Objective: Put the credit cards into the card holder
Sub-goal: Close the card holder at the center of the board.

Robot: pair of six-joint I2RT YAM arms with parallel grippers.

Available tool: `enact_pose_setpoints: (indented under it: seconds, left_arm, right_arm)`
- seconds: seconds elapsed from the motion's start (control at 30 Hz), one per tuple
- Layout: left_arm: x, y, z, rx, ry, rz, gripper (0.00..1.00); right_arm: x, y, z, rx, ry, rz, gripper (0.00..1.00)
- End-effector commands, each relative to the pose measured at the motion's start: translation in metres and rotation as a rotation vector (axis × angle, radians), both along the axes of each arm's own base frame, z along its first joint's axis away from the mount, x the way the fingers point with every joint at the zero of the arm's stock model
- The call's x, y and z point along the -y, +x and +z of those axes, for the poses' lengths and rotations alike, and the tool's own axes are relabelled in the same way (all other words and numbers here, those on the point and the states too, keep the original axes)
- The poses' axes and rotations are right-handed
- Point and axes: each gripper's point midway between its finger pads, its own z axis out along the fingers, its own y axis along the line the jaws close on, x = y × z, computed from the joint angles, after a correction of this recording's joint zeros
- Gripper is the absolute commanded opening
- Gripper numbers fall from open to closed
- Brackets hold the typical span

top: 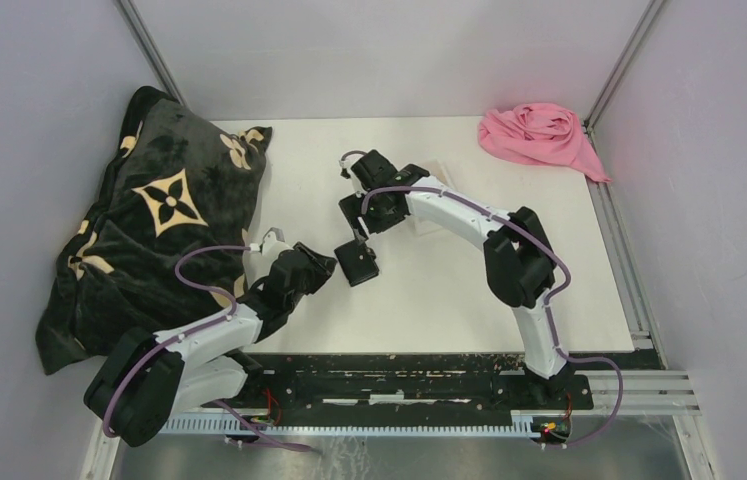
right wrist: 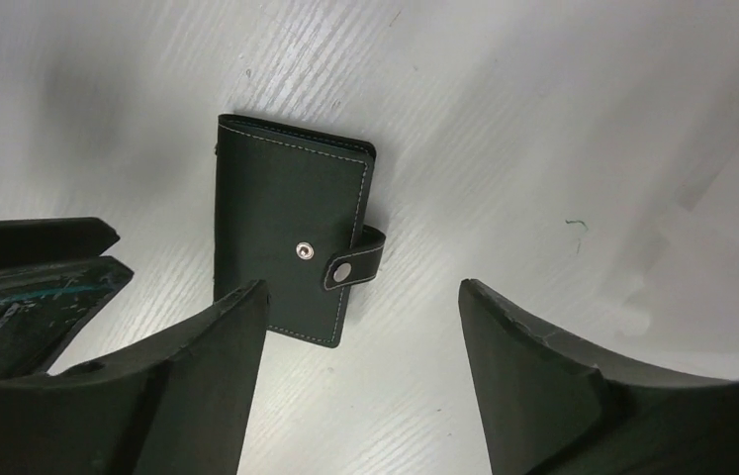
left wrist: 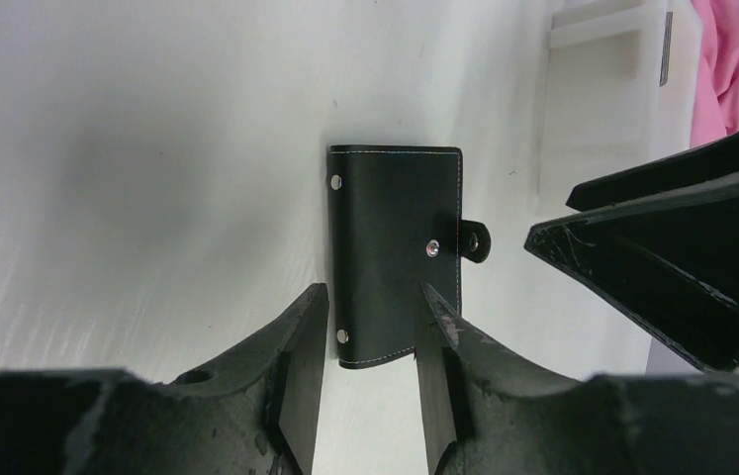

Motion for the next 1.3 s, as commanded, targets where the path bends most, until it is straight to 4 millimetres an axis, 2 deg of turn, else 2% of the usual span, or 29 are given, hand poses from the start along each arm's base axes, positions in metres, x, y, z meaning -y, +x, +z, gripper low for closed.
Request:
enact_pose_setpoints:
  seconds: [0.0, 0.07, 0.3, 0.33, 0.7, 0.87, 1.27]
  left_arm:
    - [0.001, 0.003, 0.010, 0.032, 0.005, -0.018, 0.49]
    - [0.001, 0.002, 0.007, 0.025, 0.005, -0.017, 0.52]
    - [0.001, 0.000, -0.001, 0.003, 0.001, -0.013, 0.54]
    - [0.001, 0.000, -0.002, 0.001, 0.000, -0.012, 0.54]
    - [0.006, 0.002, -0.017, -0.050, 0.015, -0.018, 0.52]
    - [0.008, 0.005, -0.020, -0.057, 0.016, -0.020, 0.50]
    - [0.015, 0.007, -0.025, -0.073, 0.016, -0.043, 0.48]
  right_arm:
    - [-0.006, 0.020, 0.057, 0.100, 0.201, -0.060, 0.82]
    - [-0.006, 0.022, 0.059, 0.083, 0.248, -0.066, 0.82]
    - [0.004, 0.013, 0.035, 0.005, 0.184, -0.043, 0.53]
    - [0.006, 0.010, 0.033, -0.004, 0.173, -0.037, 0.52]
    - [-0.002, -0.007, 0.024, 0.009, 0.065, 0.023, 0.52]
    - [-0.004, -0.014, 0.011, -0.011, 0.011, 0.038, 0.51]
    - [-0.008, -0.010, 0.003, -0.015, -0.025, 0.039, 0.45]
